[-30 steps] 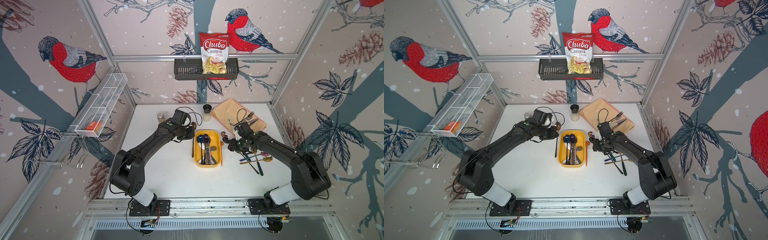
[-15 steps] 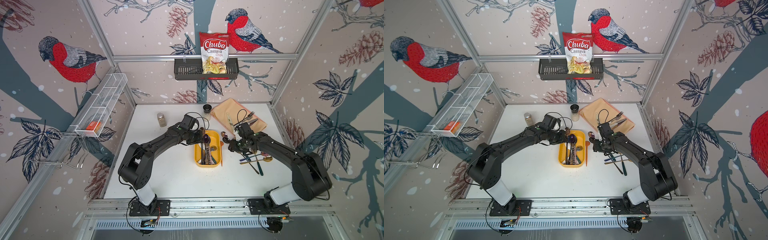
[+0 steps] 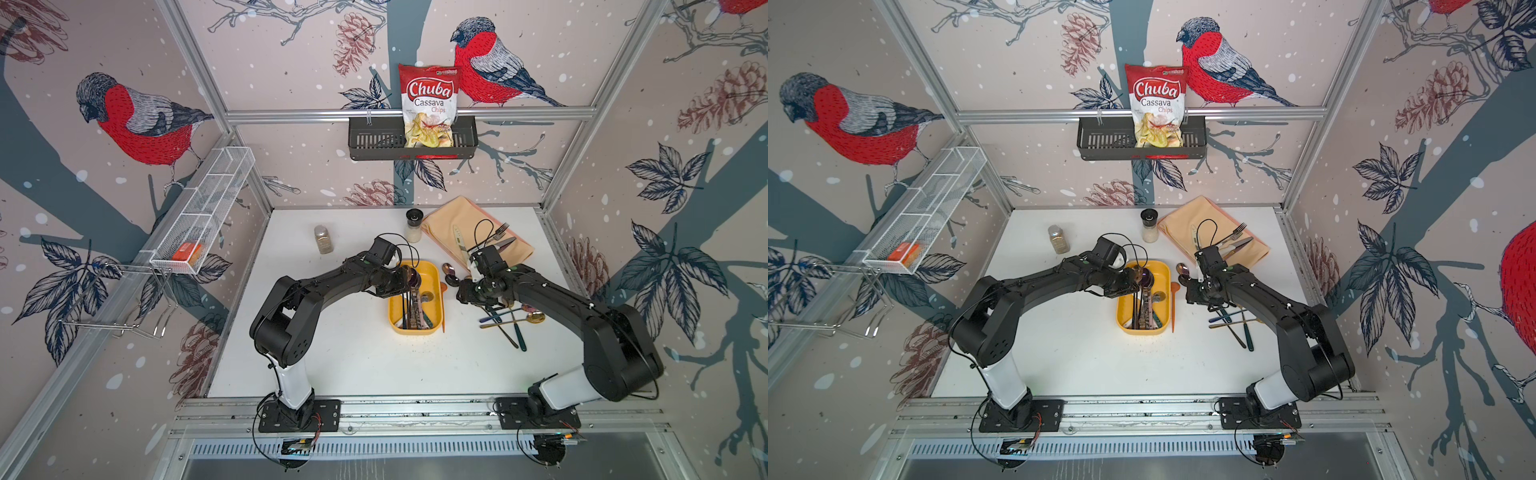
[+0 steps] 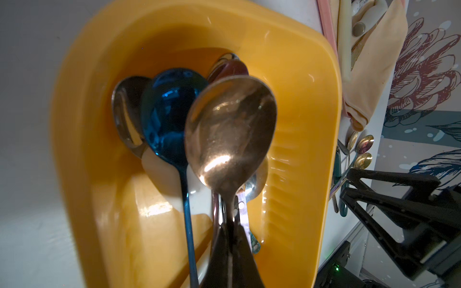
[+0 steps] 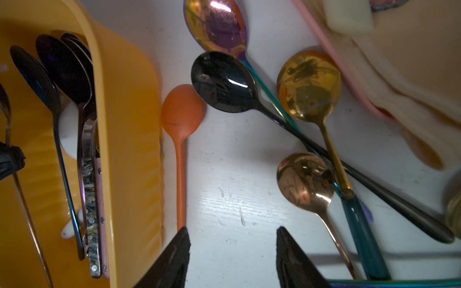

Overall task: Put the spoon into the storage box
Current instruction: Place the spoon in the storage box.

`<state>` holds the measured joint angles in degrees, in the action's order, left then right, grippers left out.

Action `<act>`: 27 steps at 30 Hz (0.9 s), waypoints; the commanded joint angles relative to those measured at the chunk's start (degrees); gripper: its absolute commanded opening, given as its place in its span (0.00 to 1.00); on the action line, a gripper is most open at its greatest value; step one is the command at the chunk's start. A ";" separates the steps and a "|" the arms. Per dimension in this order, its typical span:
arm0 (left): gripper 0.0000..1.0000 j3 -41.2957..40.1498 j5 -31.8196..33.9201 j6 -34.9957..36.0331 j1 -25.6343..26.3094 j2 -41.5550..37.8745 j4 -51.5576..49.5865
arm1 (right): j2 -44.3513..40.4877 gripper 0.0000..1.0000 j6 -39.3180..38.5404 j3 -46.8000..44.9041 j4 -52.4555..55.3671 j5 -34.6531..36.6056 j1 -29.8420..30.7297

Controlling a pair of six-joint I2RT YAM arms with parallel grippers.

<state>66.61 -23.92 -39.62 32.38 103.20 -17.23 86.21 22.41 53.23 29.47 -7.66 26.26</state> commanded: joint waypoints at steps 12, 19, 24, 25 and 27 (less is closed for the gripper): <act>0.07 0.80 -0.42 0.75 0.12 0.90 -0.70 | 2.58 0.57 0.44 1.34 -0.94 0.32 1.75; 0.25 2.01 0.96 2.15 0.11 -0.78 -2.55 | 3.81 0.57 0.96 2.39 -0.98 1.77 3.33; 0.33 3.84 3.60 4.64 0.07 -2.46 -5.78 | 5.17 0.57 1.56 2.88 -1.06 3.21 4.47; 0.33 4.43 4.82 5.60 0.08 -3.04 -6.78 | 5.49 0.57 1.72 3.08 -1.00 3.71 4.83; 0.33 5.75 8.02 7.78 0.12 -4.20 -9.28 | 5.94 0.57 2.06 3.58 -1.03 5.15 5.74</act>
<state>70.89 -20.40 -35.68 32.40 100.47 -22.76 91.68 23.18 56.01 28.80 -5.13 31.24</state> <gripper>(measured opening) 0.328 0.569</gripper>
